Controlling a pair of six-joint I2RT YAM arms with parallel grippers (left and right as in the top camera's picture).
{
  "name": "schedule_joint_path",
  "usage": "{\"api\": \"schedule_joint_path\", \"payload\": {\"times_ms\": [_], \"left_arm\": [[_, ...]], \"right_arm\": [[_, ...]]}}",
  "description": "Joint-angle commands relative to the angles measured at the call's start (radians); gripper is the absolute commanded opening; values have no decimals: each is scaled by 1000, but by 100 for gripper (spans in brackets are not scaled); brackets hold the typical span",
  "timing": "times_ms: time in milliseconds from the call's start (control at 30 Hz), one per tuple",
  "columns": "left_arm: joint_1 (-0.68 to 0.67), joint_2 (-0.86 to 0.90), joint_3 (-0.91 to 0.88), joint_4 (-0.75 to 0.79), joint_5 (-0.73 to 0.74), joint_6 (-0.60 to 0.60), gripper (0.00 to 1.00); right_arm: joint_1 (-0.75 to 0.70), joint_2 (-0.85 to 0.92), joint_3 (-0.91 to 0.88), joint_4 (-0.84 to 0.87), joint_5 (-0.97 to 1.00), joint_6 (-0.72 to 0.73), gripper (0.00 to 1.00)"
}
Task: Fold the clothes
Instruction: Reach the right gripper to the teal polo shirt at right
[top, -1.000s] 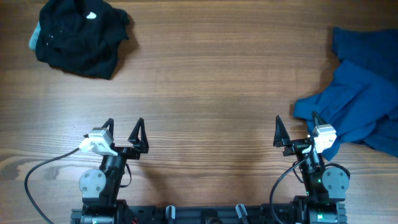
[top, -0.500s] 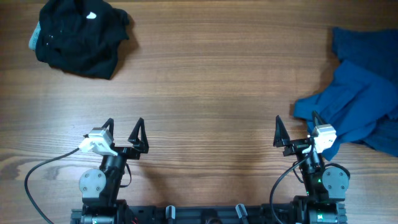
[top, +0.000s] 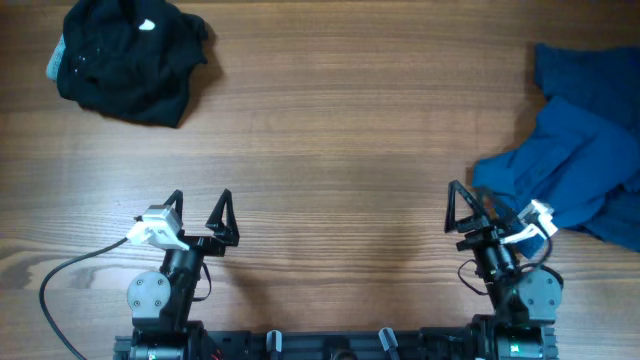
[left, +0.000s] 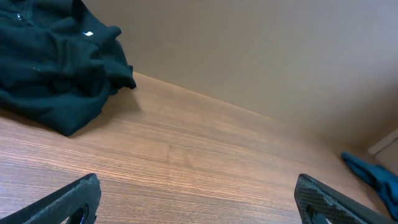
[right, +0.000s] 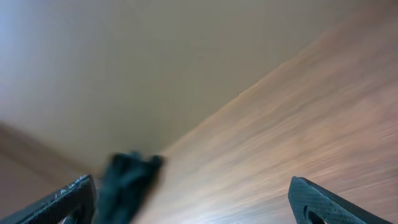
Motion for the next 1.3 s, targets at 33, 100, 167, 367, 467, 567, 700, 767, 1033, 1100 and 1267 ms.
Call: {"api": "schedule_joint_path", "payload": {"times_ms": [33, 100, 167, 367, 467, 567, 700, 767, 1033, 1100, 1267], "left_arm": [[-3, -6, -7, -3, -16, -2, 100], [-3, -6, -7, -3, -16, -2, 100], [-3, -6, -7, -3, -16, -2, 100], [-3, -6, -7, -3, -16, -2, 100], [-3, -6, -7, -3, -16, -2, 100], [-3, -6, -7, -3, -16, -2, 100], [-3, -6, -7, -3, -16, -2, 100], [-3, -6, -7, -3, -16, -2, 100], [-3, -6, -7, -3, -16, -2, 100], [-3, -6, -7, -3, -16, -2, 100], [-3, -6, -7, -3, -16, -2, 100]], "right_arm": [[-3, -4, 0, 192, -283, 47, 100], [-3, -4, 28, 241, -331, 4, 100], [-3, -3, 73, 231, -328, -32, 100], [-3, 74, 305, -56, -147, -237, 100], [-3, 190, 454, -248, -47, -347, 99], [-3, 335, 589, -389, 85, -375, 100], [-3, 546, 764, -549, 238, -388, 100], [-3, 664, 858, -621, 280, -431, 100], [-3, 1089, 1221, -892, 438, -482, 100], [-3, 1146, 1256, -907, 438, -515, 100], [-5, 1219, 1260, -931, 553, -557, 100]]}}
